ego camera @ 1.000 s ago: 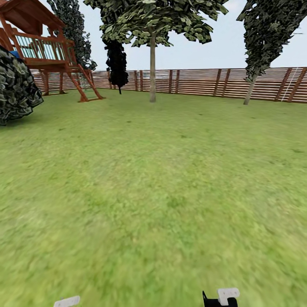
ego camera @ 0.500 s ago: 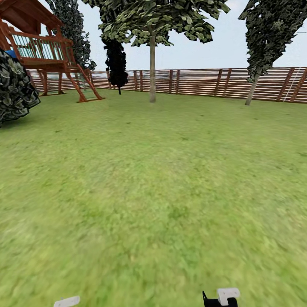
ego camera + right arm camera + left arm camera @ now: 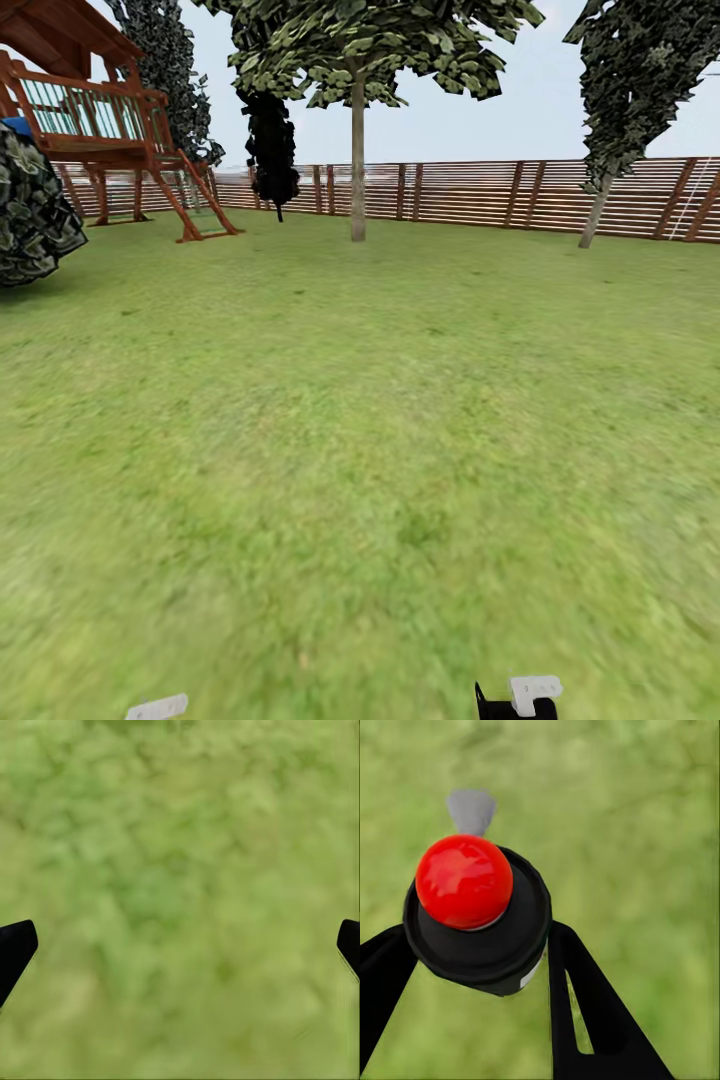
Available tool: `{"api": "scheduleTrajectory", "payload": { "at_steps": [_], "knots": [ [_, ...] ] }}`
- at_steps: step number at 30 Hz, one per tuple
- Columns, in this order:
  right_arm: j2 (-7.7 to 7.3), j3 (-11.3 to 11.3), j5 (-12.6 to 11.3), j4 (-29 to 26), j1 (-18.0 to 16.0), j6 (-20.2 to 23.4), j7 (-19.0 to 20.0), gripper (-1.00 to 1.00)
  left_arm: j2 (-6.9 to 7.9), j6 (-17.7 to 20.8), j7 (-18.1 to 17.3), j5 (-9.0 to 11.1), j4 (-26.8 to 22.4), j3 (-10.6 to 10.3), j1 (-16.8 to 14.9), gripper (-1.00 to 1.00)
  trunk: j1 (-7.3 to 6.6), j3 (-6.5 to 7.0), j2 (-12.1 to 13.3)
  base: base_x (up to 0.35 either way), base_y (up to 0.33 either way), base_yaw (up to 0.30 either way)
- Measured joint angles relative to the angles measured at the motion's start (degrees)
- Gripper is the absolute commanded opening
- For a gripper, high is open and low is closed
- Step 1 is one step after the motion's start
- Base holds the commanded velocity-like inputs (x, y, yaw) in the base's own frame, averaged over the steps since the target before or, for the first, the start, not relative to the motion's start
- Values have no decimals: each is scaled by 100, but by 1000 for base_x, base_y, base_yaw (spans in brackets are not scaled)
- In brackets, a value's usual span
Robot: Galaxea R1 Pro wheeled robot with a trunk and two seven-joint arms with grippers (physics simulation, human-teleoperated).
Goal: In the garden, pick up the pesticide atomizer on the floor and spray pesticide onto both trees until each tree trunk is fully covered.
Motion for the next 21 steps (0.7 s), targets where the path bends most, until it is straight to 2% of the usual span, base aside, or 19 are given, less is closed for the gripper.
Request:
{"api": "scheduleTrajectory", "payload": {
  "at_steps": [21],
  "knots": [
    [0, 0, 0, 1, 0, 0, -2, 100, 3, 0, 0, -1, 0, -1, 2, -100, 0, 0, 0, 339, 0, 0]
  ]
}}
